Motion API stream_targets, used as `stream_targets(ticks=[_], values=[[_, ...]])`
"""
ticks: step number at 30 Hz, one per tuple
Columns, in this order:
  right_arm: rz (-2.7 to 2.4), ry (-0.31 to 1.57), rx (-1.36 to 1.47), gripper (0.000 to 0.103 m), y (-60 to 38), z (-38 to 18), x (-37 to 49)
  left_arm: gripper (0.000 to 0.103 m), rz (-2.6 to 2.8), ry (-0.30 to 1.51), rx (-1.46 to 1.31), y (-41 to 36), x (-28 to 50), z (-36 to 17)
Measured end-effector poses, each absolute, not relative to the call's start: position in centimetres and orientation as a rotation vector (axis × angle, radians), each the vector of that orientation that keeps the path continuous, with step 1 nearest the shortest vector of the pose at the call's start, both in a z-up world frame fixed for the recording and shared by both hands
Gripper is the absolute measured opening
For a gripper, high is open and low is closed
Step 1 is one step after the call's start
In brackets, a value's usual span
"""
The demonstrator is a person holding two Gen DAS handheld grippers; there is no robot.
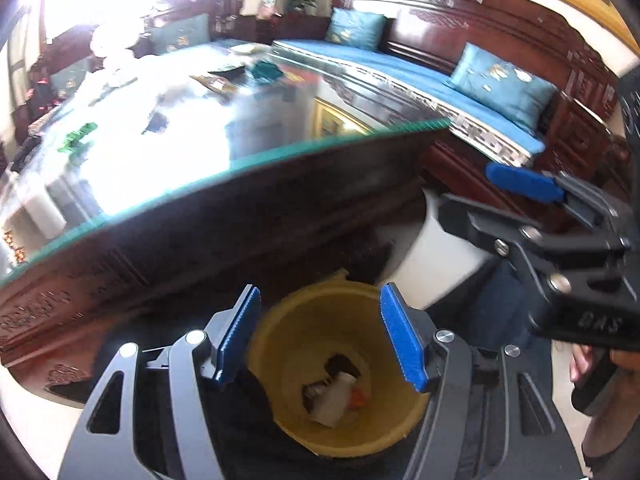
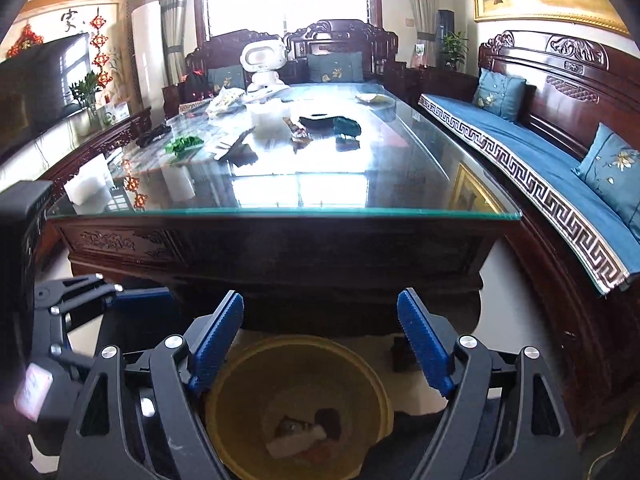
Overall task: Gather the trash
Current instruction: 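Move both grippers back over the table toward the folded white paper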
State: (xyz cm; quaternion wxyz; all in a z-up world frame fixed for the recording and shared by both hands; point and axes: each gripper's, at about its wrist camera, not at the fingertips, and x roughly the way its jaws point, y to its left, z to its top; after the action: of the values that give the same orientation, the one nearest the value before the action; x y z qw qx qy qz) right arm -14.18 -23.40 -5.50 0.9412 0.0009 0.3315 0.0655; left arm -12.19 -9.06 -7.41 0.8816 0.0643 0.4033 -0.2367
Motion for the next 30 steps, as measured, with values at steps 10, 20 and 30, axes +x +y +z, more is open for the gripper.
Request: stream_targets(ticks=[10,20,30], values=[[0.172,0.62,0.002,0.077,-22.2,-2.1,-7.4,0.068,-0.328,0.776,0.075,-6.9,-4.3,-3.6],[0.177,0.621,0.013,0.083,-22.3,-1.2,1.0,0.077,-0.232,0.755,0.066,-6.5,4.9,-2.1],[0.188,0.652,0.032,0.087,-23.2,-2.5,7.1,0.087,-0.138,0.797,0.057,-6.1,12.5,-4.2]])
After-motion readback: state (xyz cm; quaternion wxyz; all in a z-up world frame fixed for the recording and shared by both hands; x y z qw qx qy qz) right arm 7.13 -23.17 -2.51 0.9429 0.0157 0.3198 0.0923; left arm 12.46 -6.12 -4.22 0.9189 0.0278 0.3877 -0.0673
